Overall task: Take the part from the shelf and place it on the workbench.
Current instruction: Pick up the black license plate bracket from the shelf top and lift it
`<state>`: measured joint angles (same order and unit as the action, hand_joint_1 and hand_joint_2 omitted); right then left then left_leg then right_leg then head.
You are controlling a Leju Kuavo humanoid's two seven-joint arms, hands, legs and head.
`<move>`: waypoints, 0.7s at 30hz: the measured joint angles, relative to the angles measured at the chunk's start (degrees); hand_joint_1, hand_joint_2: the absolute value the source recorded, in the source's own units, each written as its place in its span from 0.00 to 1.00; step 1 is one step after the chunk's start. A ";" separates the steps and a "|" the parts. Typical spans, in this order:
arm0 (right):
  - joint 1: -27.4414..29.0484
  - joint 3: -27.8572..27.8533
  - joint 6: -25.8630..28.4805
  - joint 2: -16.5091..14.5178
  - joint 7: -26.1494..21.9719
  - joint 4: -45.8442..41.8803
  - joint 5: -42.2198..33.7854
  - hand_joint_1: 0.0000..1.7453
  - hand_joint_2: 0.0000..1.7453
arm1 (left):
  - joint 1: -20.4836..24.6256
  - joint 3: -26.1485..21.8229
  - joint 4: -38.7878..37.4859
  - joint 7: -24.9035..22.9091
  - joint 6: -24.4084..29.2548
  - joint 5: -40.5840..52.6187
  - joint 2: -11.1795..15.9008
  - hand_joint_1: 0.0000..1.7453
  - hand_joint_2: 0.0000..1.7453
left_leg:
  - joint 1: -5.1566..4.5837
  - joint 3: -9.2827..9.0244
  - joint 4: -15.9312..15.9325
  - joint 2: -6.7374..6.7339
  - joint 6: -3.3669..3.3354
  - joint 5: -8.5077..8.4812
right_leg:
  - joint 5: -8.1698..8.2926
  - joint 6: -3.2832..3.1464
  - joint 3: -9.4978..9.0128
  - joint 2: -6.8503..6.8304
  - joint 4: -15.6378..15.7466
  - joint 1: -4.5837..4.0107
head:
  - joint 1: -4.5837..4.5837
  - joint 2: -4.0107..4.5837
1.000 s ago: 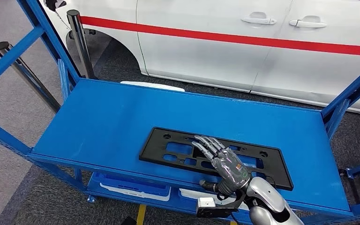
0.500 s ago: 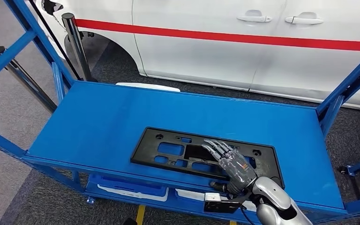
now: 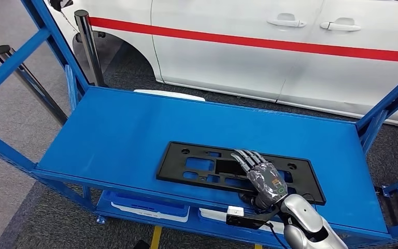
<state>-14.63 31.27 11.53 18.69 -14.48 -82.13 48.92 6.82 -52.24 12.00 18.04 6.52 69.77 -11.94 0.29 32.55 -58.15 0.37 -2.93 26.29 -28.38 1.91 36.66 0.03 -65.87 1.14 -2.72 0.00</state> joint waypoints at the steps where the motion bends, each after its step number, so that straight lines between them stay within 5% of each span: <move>1: 0.00 -0.22 0.78 -0.02 0.48 0.14 0.96 0.00 1.00 | 0.01 0.00 0.00 -0.02 0.00 0.00 -0.01 0.00 0.00 | -0.11 0.09 -0.31 0.04 0.22 0.19 | 1.24 -0.17 -1.55 0.00 3.39 -0.08 | -0.01 0.01; 3: 0.11 -0.75 2.52 -0.07 1.54 0.42 3.10 0.00 1.00 | 0.01 0.00 0.00 -0.04 0.01 0.00 -0.01 0.00 0.00 | -0.28 0.34 -0.59 0.06 0.74 0.33 | 1.76 -0.58 -2.80 0.05 6.43 -0.32 | 0.00 0.01; 7: 0.45 -1.77 5.83 -0.37 3.16 1.17 7.20 0.00 1.00 | 0.05 0.01 0.00 -0.07 0.06 0.00 0.01 0.00 0.00 | -0.24 0.94 -1.83 0.03 1.89 1.41 | 2.10 -1.76 -2.79 0.07 6.89 -0.18 | 0.07 0.00; 11: 0.90 -3.03 7.15 -0.99 4.13 2.15 9.65 0.00 1.00 | -0.04 0.05 0.00 -0.11 0.08 0.02 0.01 0.00 0.00 | 0.08 6.43 -13.99 -0.05 2.63 7.56 | 2.25 -2.48 -2.78 -0.21 7.10 -0.07 | 0.18 0.00; 13: 1.09 -3.56 7.54 -1.19 4.68 2.58 10.65 0.00 1.00 | -0.17 0.10 0.00 -0.11 0.08 0.02 0.02 0.00 0.00 | 0.16 6.89 -15.19 -0.05 2.68 6.86 | 2.25 -2.48 -2.81 -0.23 7.07 -0.09 | 0.18 0.00; 15: 1.22 -4.14 7.90 -1.34 5.32 2.92 11.78 0.04 1.00 | -0.18 0.17 0.00 -0.11 0.08 0.02 0.04 0.00 0.00 | 0.23 3.68 -8.83 -0.06 2.45 3.21 | 2.22 -2.38 -2.93 -0.20 6.99 -0.07 | 0.18 0.00; 17: 1.26 -4.64 8.05 -1.41 5.70 3.21 12.38 0.40 1.00 | -0.06 0.25 0.00 -0.10 0.08 0.02 0.05 0.00 0.00 | 0.09 0.54 -2.44 -0.05 2.08 1.11 | 2.20 -1.92 -2.89 -0.14 6.84 -0.23 | 0.16 0.00; 19: 1.35 -5.09 8.07 -1.42 5.91 3.55 12.50 0.78 1.00 | -0.03 0.29 0.00 -0.07 0.08 0.02 0.05 0.00 0.00 | -0.14 -0.18 -0.65 -0.01 1.66 0.99 | 2.36 -1.20 -2.77 -0.08 6.89 -0.36 | 0.14 0.00; 21: 1.52 -5.42 8.01 -1.42 5.97 3.92 12.33 0.88 1.00 | -0.11 0.31 0.00 -0.04 0.08 0.01 0.05 0.00 0.00 | -0.13 -0.17 -0.28 -0.03 0.95 0.55 | 2.51 -0.46 -2.75 -0.05 7.05 -0.21 | 0.14 0.00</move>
<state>-13.11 25.85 19.54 17.27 -8.51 -78.21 61.25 6.71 -51.93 12.00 17.99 6.60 69.78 -11.89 0.16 32.38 -58.43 0.34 -1.99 26.84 -25.87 1.45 33.91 -0.02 -58.82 0.93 -2.57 0.00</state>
